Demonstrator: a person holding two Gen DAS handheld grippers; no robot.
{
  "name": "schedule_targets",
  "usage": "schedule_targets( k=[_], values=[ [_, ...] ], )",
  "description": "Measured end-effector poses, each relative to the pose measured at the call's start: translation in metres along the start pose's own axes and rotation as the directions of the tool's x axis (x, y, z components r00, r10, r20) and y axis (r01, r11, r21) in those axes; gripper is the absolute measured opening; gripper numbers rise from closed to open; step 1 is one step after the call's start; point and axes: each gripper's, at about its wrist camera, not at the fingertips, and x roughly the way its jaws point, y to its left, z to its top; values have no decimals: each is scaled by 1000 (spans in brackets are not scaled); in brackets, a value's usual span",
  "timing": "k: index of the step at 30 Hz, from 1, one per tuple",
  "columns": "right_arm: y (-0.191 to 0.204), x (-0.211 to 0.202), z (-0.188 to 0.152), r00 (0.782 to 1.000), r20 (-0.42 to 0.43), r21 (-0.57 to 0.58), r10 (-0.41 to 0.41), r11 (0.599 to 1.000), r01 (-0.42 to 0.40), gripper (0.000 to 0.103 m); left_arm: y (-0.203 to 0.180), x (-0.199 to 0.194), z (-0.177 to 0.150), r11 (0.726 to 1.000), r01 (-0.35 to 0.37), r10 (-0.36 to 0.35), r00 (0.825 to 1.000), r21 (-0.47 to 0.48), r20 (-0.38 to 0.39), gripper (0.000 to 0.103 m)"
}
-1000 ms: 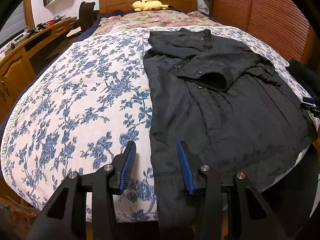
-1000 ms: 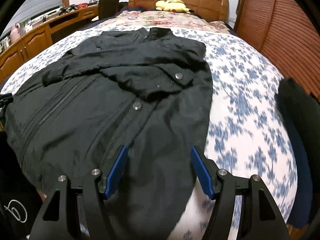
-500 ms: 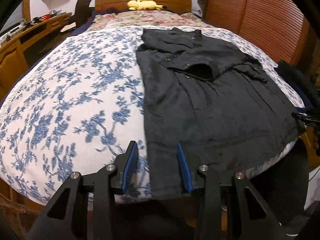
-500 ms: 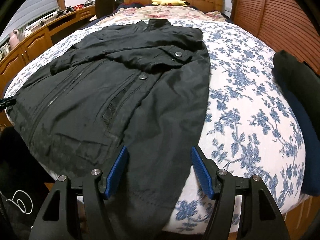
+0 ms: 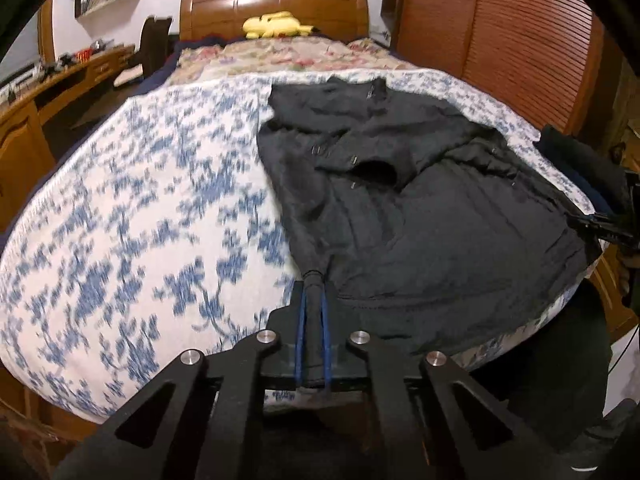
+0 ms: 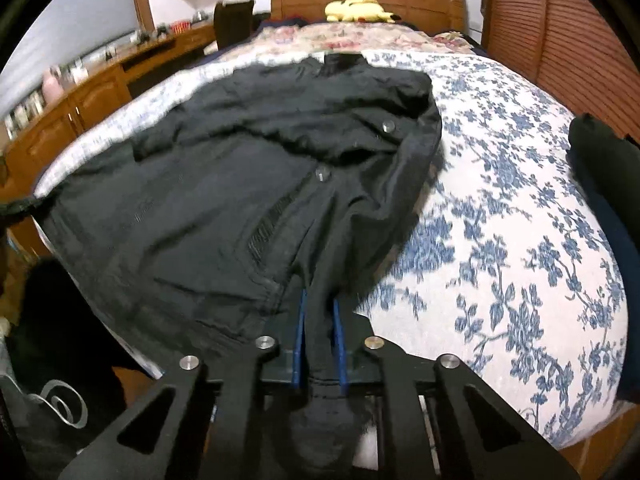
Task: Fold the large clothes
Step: 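Lift the hem with both tools and fold it toward the collar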
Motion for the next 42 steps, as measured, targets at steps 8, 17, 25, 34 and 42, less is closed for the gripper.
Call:
schedule_targets(
  k=[8, 17, 25, 34, 42],
  values=[
    [-10, -53, 29, 978, 187, 51, 86, 994, -98, 6, -25, -49, 43, 999, 7, -15, 989, 52, 149, 5],
    [-10, -137, 36, 934, 344, 18, 99, 994, -112, 6, -37, -122, 83, 997, -7, -18, 951, 79, 308, 5],
    [0, -217, 13, 894, 442, -20, 71, 997, -69, 5, -38, -191, 85, 997, -22, -13, 909, 79, 417, 5],
    [10, -259, -17, 856, 513, -53, 69, 997, -48, 5, -40, -212, 94, 996, -44, 4, 877, 73, 480, 5],
    [3, -150, 3, 921, 387, -49, -37, 997, 61, 6, -25, -109, 115, 997, -75, 62, 924, 19, 377, 5]
  ],
)
